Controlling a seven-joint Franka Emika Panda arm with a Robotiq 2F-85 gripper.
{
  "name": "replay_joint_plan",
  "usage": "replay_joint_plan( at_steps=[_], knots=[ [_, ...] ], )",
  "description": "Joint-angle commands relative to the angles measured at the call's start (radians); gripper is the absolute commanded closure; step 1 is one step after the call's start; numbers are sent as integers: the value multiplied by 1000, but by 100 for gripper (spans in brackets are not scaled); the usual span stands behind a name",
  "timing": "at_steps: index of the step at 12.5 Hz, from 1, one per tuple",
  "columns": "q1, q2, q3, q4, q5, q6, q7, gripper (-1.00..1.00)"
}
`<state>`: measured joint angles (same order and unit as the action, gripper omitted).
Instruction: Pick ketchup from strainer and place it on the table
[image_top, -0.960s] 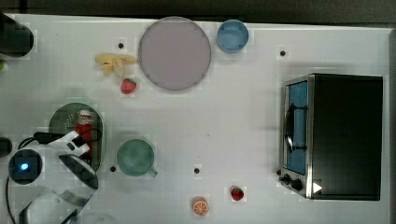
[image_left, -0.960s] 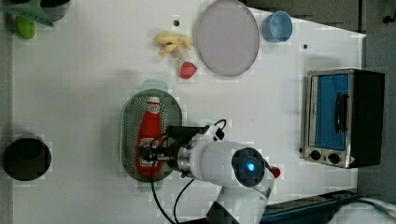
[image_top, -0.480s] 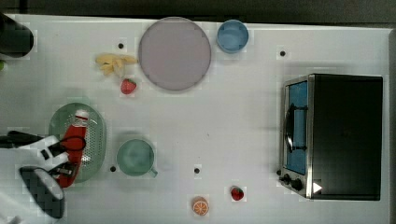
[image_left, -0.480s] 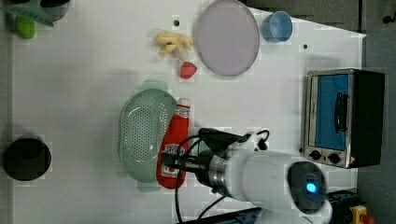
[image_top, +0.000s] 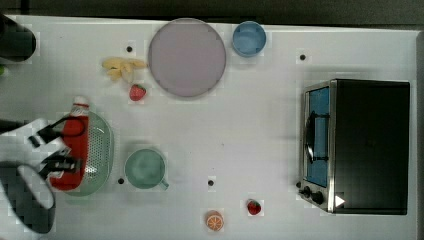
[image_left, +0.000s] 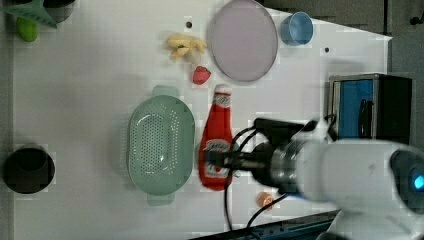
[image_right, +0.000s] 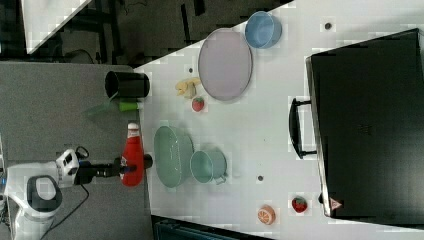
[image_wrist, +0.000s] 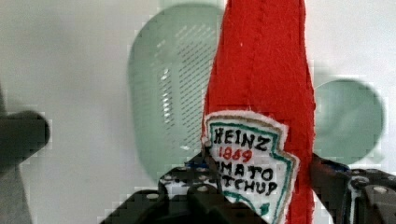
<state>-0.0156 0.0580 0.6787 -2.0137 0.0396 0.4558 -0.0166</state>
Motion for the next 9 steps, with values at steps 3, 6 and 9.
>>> replay_joint_plan(
  at_steps=[3, 6, 9],
  knots=[
    [-110, 4, -169, 76, 18, -29, -156, -22],
    [-133, 1, -275, 84, 15, -29, -209, -22],
    [-152, 3, -389, 79, 14, -30, -328, -22]
  ],
)
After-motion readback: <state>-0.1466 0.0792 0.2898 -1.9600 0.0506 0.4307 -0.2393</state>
